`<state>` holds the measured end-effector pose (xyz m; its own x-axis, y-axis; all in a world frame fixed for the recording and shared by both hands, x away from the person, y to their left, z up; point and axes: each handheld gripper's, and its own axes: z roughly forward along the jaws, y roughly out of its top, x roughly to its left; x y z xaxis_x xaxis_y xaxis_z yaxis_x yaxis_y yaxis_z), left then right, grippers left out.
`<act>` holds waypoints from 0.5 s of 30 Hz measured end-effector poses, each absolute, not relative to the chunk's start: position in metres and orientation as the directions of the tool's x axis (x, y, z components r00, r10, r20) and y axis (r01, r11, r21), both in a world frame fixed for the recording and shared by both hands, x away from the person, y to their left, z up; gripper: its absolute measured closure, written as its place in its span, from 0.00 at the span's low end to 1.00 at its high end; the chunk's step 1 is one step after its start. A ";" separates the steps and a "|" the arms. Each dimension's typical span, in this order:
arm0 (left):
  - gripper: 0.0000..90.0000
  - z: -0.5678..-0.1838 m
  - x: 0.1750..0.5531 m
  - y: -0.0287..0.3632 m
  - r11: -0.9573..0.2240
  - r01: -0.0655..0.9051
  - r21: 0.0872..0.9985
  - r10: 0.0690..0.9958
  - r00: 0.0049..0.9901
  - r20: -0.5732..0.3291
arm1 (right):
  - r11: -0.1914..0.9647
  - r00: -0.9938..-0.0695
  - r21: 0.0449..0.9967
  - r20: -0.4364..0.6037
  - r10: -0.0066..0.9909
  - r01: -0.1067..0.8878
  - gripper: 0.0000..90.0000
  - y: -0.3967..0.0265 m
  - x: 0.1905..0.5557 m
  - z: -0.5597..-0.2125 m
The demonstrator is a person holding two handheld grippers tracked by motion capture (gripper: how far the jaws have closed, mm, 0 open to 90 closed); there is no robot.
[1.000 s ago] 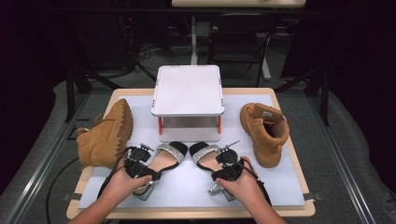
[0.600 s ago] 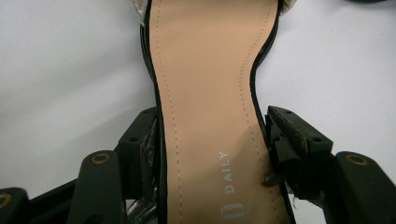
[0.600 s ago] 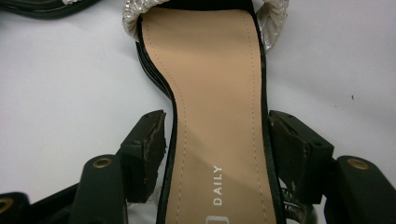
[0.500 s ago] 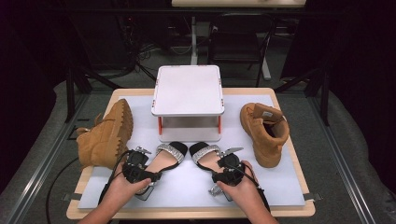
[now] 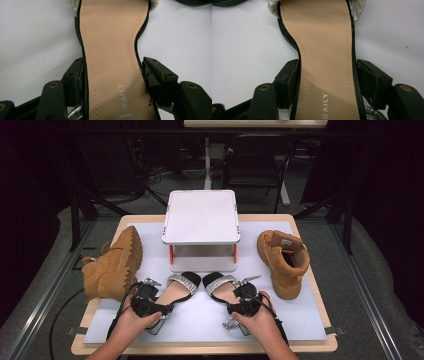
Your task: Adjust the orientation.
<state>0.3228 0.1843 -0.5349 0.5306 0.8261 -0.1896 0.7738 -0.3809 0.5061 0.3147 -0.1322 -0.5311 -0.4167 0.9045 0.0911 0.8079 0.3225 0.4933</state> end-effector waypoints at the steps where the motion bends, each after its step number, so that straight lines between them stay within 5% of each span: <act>1: 0.43 -0.535 0.323 0.184 -0.382 0.775 0.504 0.826 0.531 -0.189 | 0.324 -0.414 0.468 0.100 0.905 0.822 0.38 -0.131 0.316 -0.532; 4: 0.43 -0.535 0.324 0.184 -0.381 0.779 0.498 0.827 0.527 -0.193 | 0.334 -0.410 0.417 0.104 0.906 0.845 0.37 -0.131 0.320 -0.535; 15: 0.45 -0.535 0.323 0.184 -0.360 0.787 0.501 0.840 0.507 -0.194 | 0.307 -0.392 0.456 0.104 0.914 0.836 0.45 -0.129 0.316 -0.533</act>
<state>0.3228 0.1836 -0.5353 0.5073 0.8396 -0.1943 0.7870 -0.3595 0.5013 0.3159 -0.1292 -0.5334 -0.3922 0.9140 0.1037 0.8357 0.3068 0.4555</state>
